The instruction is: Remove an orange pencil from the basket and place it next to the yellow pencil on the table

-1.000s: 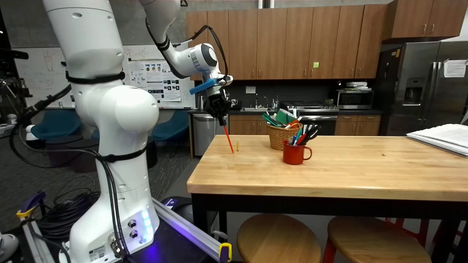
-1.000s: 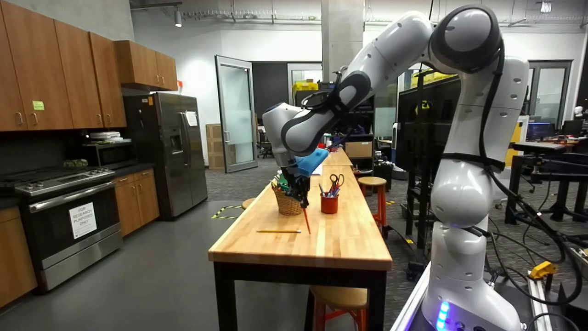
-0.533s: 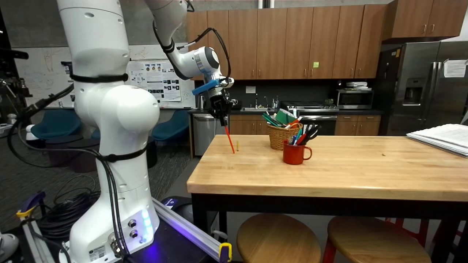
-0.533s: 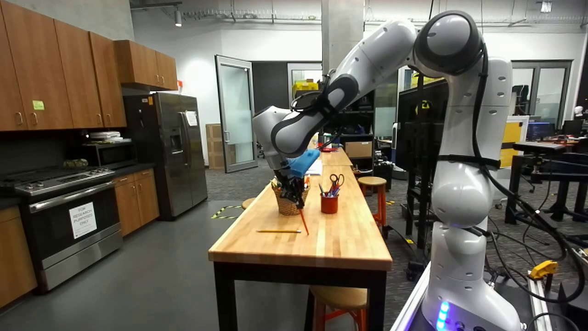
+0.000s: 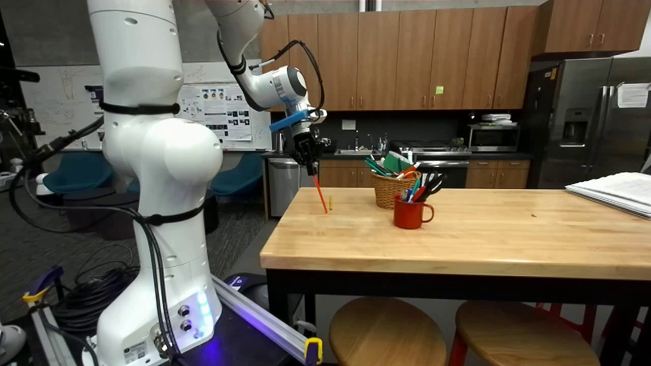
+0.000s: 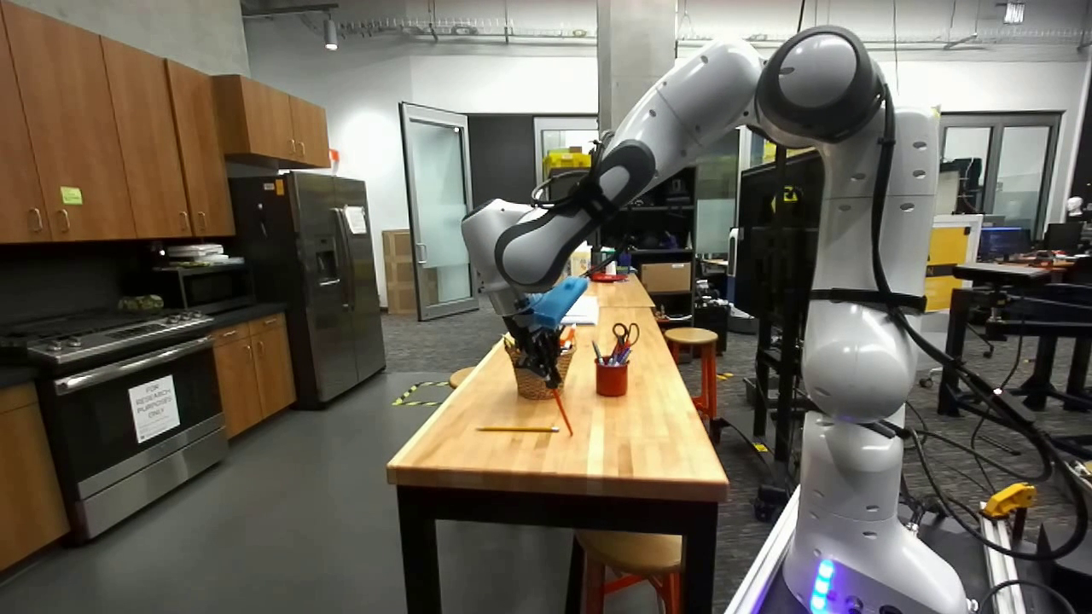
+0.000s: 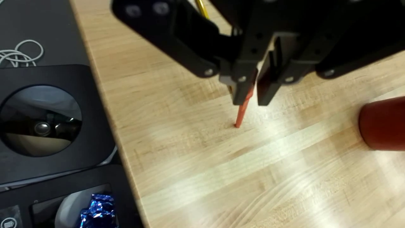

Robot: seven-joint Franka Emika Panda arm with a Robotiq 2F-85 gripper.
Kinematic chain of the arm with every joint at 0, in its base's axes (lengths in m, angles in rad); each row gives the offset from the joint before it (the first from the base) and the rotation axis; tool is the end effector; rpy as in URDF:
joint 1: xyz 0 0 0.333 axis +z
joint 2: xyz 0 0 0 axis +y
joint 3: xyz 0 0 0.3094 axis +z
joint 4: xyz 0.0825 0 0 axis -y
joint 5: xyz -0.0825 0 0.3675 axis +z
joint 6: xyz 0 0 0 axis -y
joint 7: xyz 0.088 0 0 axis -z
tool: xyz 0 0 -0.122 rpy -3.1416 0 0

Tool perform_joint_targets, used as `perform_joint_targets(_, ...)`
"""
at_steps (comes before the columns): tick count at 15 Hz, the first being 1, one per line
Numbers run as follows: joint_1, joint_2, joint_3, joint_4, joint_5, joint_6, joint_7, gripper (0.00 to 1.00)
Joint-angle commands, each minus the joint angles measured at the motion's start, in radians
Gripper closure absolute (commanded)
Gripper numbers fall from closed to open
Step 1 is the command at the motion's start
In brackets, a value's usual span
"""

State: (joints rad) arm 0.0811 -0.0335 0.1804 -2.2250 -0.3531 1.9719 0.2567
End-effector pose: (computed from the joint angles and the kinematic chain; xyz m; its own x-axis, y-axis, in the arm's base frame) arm 0.4717 0.0985 0.3639 0.9762 0.1487 -0.1581 0.1950 -0.9207 0.3381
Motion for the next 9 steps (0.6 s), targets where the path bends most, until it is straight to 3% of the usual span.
perform_joint_targets(1, 0.017, 0.018, -0.018, 0.018, 0.001, -0.019, -0.025, 0.63)
perform_joint_targets(2, 0.018, 0.017, -0.019, 0.013, -0.006, -0.011, -0.021, 0.9)
perform_joint_targets(6, 0.021, 0.025, -0.021, 0.009, 0.005, -0.01, -0.03, 1.0)
perform_joint_targets(8, 0.022, 0.029, -0.023, 0.006, 0.018, -0.011, -0.04, 1.0)
perform_joint_targets(9, 0.022, 0.031, -0.024, 0.004, 0.025, -0.01, -0.049, 0.74)
